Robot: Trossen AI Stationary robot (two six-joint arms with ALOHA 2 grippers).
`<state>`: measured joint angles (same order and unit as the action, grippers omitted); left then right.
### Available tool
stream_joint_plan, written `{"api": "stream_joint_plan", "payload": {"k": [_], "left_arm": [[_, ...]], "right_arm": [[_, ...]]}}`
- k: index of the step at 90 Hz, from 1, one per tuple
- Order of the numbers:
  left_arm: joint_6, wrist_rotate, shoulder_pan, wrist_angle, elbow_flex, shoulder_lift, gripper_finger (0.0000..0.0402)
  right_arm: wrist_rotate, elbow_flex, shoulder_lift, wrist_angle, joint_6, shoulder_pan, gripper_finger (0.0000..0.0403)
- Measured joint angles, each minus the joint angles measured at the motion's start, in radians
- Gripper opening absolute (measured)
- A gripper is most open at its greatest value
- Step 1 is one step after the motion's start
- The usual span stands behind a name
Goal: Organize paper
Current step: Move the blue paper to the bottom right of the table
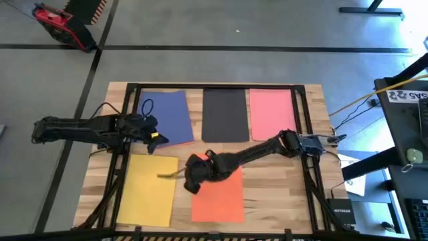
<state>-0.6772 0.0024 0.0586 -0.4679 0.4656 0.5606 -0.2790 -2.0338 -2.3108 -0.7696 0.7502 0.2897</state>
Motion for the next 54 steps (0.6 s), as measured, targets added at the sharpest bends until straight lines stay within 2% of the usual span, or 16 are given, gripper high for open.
{"api": "stream_joint_plan", "payload": {"k": [13, 21, 36, 54], "left_arm": [[-0.007, -0.034, 0.0, 0.0, 0.0, -0.11, 0.0], [-0.016, -0.044, 0.0, 0.001, 0.0, -0.186, 0.0], [-0.019, -0.068, 0.0, -0.034, 0.0, -0.285, 0.0], [-0.028, -0.092, 0.0, -0.093, -0.001, -0.323, 0.0]], "right_arm": [[0.006, 0.013, 0.001, 0.161, -0.135, -0.043, 0.0], [0.048, 0.037, 0.001, 0.24, -0.2, -0.065, 0.0], [0.181, 0.129, 0.002, 0.471, -0.283, -0.098, 0.0], [0.344, 0.237, 0.002, 0.833, -0.306, -0.14, 0.0]]}}
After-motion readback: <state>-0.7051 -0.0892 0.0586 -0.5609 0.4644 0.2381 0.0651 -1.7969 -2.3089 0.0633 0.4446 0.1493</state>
